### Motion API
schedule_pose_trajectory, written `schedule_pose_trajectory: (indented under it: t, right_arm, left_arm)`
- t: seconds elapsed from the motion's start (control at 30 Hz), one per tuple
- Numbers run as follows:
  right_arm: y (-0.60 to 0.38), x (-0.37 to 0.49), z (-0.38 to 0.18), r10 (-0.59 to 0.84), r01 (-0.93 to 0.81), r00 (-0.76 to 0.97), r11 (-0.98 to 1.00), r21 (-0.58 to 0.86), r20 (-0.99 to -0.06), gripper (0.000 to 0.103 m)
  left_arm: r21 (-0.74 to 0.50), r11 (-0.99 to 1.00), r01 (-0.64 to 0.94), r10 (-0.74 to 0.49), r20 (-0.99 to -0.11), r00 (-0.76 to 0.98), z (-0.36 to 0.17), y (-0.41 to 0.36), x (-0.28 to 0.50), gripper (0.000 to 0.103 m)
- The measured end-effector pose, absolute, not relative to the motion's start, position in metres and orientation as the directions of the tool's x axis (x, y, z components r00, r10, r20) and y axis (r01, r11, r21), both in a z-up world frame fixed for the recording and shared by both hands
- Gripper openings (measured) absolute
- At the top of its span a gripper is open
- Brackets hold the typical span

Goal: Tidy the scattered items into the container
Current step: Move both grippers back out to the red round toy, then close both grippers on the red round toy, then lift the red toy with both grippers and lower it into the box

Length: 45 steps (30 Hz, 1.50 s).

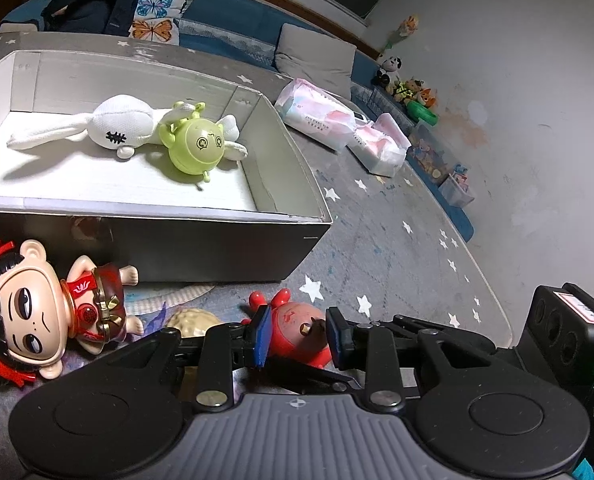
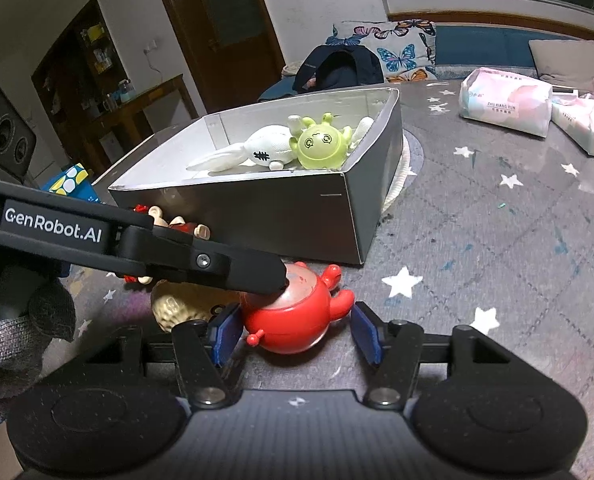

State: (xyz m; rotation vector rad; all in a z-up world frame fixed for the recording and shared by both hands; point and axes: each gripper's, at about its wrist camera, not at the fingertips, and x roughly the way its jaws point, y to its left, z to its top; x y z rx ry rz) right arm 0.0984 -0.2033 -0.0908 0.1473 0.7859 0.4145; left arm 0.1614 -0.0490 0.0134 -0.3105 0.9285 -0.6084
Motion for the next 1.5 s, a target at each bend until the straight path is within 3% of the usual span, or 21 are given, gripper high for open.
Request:
schedule_pose_trajectory:
  t: [0.9,1.5]
  right_arm:
    - [-0.206,0.079,-0.080,0.367,-0.303,0.670,0.929,0.213,-0.645,0.060]
    - [-0.179,0.109,0.000,0.372,-0.421,0.750,0.906,0.038,-0.547,0.060]
  left_arm:
    - [-0.508,0.771,0.385,-0.636,-0.642,0.428,0.017,-0.058,0.148,0.036]
    - [-0.564,0.736,0.374,-0.654,-0.451,0.607,0.079,-0.020,0.161,0.037]
